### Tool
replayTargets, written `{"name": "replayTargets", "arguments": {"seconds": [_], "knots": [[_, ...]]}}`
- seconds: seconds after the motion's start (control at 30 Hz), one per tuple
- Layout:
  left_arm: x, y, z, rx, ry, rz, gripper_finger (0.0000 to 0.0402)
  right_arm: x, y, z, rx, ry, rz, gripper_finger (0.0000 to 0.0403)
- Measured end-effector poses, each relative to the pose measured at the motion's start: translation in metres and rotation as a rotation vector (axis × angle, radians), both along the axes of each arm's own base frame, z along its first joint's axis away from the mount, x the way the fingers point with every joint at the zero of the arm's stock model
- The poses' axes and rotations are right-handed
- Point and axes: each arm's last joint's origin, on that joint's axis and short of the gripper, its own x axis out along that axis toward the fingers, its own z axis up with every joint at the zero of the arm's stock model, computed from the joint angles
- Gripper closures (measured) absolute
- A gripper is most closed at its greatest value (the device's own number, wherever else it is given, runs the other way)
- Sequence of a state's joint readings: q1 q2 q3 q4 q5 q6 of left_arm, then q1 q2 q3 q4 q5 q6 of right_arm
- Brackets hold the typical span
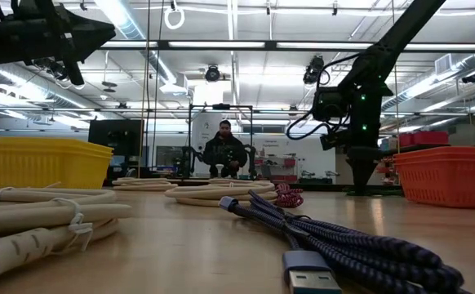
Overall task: Pick & Place USB Port
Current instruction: Put the black and green charger cable into the orange bin
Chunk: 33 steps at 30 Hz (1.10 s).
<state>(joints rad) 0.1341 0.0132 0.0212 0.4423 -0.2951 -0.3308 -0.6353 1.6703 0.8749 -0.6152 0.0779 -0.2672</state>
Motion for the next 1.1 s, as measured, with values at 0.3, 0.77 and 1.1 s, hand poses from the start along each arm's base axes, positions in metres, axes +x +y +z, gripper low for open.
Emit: {"name": "replayTargets", "arguments": {"seconds": [0.3, 0.77, 1.1], "knots": [[0.0, 0.0, 0.0, -0.021, -0.011, -0.011, 0.0349, 0.014, -0.01, 0.051, -0.029, 0.037, 0.029, 0.0401], [0.001, 0.0, -0.002, -0.022, 0.008, -0.01, 0.0349, 0.011, 0.052, 0.197, -0.073, -0.172, 0.034, 0.0403], [0.001, 0.0, -0.002, -0.025, 0.018, -0.01, 0.0349, -0.001, 0.149, 0.194, 0.015, -0.237, -0.087, 0.0403]]}}
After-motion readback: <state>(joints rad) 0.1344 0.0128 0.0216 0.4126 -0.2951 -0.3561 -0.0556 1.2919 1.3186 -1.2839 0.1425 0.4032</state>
